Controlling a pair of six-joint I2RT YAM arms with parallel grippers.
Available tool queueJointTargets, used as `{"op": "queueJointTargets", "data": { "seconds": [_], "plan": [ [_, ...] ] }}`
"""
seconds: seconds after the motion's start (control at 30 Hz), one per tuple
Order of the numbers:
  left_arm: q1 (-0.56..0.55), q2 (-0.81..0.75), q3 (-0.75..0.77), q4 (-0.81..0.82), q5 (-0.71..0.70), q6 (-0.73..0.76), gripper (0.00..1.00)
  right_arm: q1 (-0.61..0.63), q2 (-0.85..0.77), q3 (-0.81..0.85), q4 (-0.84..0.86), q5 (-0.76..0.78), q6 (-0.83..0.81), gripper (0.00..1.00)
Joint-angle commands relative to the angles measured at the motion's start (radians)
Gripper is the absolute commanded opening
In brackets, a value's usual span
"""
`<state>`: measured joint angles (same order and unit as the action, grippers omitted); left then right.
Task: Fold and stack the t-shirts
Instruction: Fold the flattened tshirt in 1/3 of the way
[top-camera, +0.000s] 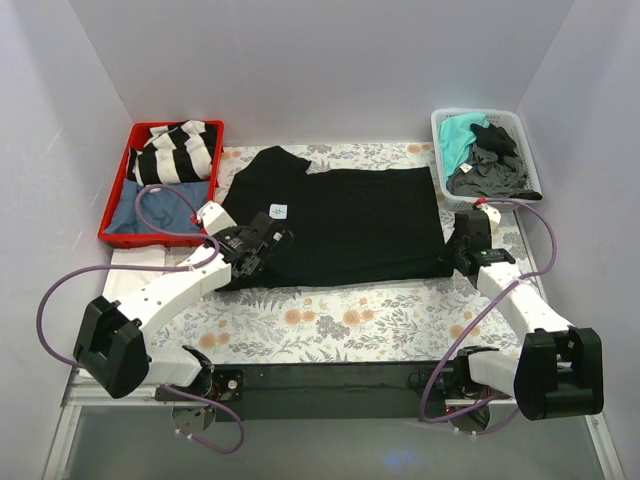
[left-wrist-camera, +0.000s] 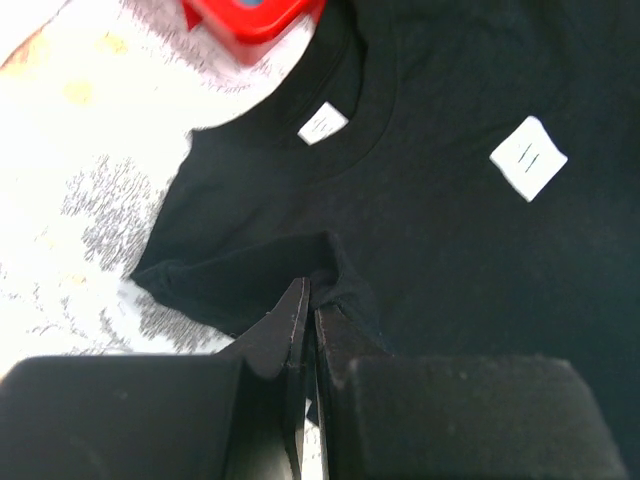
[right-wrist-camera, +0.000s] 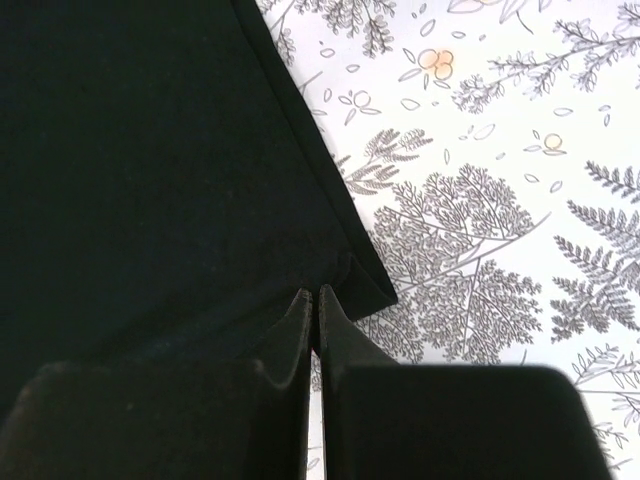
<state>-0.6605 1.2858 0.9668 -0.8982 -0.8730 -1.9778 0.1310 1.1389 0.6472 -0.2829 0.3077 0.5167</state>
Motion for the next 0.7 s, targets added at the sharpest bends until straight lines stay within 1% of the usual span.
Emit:
{"op": "queueJointTargets", "data": {
  "seconds": [0.0,0.17,0.37,0.67],
  "plan": [
    [0.004,0.036,0.067,0.048,-0.13,0.031,0.0,-0.005,0.039,0.069,0.079,0.004,-0.018,0.01],
    [0.007,0.089,0.113,-0.002,-0.176,-0.001,0.0,-0.005,0.087,0.104,0.099,0.005,-0.027,0.01],
    [0.019,0.107,0.113,0.025,-0.181,-0.015,0.0,-0.007,0.143,0.144,0.11,0.024,-0.029,0.01],
    [0.084,0.174,0.144,0.119,-0.179,-0.006,0.0,-0.011,0.234,0.166,0.131,0.056,0.006,0.01]
  ]
}}
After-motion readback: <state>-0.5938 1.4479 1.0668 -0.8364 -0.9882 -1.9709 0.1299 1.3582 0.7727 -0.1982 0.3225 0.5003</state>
